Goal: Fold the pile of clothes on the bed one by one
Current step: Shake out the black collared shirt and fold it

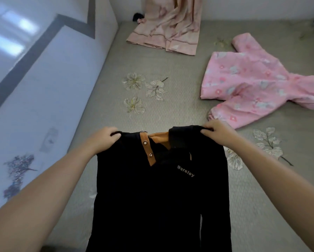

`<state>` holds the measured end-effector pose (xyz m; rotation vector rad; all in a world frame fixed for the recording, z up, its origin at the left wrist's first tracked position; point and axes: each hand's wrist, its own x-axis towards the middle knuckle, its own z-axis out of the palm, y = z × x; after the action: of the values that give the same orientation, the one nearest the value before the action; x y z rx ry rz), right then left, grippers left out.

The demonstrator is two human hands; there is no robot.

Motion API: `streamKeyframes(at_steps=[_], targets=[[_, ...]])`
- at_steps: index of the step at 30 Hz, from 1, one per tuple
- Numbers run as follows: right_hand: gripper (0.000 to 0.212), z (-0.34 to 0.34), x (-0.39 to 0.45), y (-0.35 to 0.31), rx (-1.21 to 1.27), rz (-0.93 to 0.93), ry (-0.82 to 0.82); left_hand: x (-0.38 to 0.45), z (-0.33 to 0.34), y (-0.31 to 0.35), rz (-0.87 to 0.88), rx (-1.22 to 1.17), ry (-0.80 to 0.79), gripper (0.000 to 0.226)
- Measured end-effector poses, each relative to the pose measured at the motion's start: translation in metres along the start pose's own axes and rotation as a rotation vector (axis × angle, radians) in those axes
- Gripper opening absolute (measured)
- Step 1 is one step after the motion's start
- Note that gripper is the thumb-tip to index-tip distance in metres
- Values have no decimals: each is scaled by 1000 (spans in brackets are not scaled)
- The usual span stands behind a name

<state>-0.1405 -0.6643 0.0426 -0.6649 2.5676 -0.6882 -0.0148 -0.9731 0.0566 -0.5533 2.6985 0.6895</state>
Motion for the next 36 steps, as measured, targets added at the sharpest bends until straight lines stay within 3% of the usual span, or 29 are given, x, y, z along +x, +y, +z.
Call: streamKeyframes(at_steps=[2, 5, 7, 9, 11, 12, 15, 17, 21, 26, 31, 36], targets=[[20, 3, 14, 9, 94, 8, 25, 18, -4, 0, 41, -209, 30, 19], [13, 8, 30, 15, 386, 64, 242, 40, -7, -1, 128, -365, 202, 30], [23, 13, 46, 16, 624, 117, 406, 58, -6, -5, 256, -360, 384, 29], [32, 25, 74, 15, 689, 195, 573, 84, 5, -14, 337, -262, 551, 29], [24, 49, 111, 17, 448, 310, 643, 122, 28, -26, 270, -63, 548, 37], [27, 64, 128, 20, 272, 431, 589, 142, 45, -31, 153, 56, 469, 40], [40, 118, 155, 37, -101, 724, 237, 178, 98, -42, -263, 263, 184, 47], [43, 149, 147, 46, -238, 649, 136, 179, 135, -51, -248, 311, 104, 53], [53, 192, 94, 66, -427, 373, 66, 141, 185, -75, -29, 309, 126, 55], [48, 226, 38, 56, -424, 142, 114, 75, 204, -118, -70, 130, 172, 48], [47, 263, 10, 7, -412, -103, 77, 17, 204, -151, -350, -198, 227, 41], [50, 301, -13, -27, -391, -290, -78, -37, 211, -172, -529, -137, 103, 32]])
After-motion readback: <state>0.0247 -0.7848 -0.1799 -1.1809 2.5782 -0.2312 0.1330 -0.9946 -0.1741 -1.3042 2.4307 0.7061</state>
